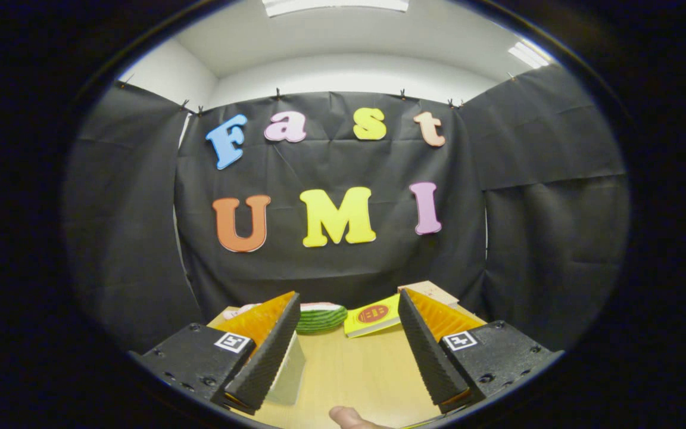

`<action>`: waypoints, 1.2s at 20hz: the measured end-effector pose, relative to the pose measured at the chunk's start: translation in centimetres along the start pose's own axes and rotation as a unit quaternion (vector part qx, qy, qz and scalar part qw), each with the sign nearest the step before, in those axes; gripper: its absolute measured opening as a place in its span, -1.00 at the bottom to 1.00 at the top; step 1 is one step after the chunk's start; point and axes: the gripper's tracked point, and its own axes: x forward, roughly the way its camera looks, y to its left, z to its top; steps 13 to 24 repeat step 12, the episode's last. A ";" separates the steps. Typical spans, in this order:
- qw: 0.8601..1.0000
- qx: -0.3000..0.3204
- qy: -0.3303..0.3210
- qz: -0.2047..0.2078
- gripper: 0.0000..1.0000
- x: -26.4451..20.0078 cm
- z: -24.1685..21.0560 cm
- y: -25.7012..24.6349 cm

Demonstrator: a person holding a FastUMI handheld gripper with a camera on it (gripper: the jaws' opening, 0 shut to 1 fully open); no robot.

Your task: Open the storage box then place both shoes into the box .Put the left shoe in first, then the right shoe, with the right side of both shoes facing outward in a uniform manner.

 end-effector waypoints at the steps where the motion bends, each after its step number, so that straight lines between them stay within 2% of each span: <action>1: 1.000 0.002 0.003 0.000 1.00 0.0 -0.2 -0.7; 5: 1.000 -0.004 -0.005 -0.022 1.00 -0.1 -0.3 -3.5; 9: 1.000 -0.005 -0.006 -0.026 1.00 -0.5 -0.4 -4.8; 24: 1.000 -0.009 -0.004 -0.019 1.00 -0.6 -0.8 -4.6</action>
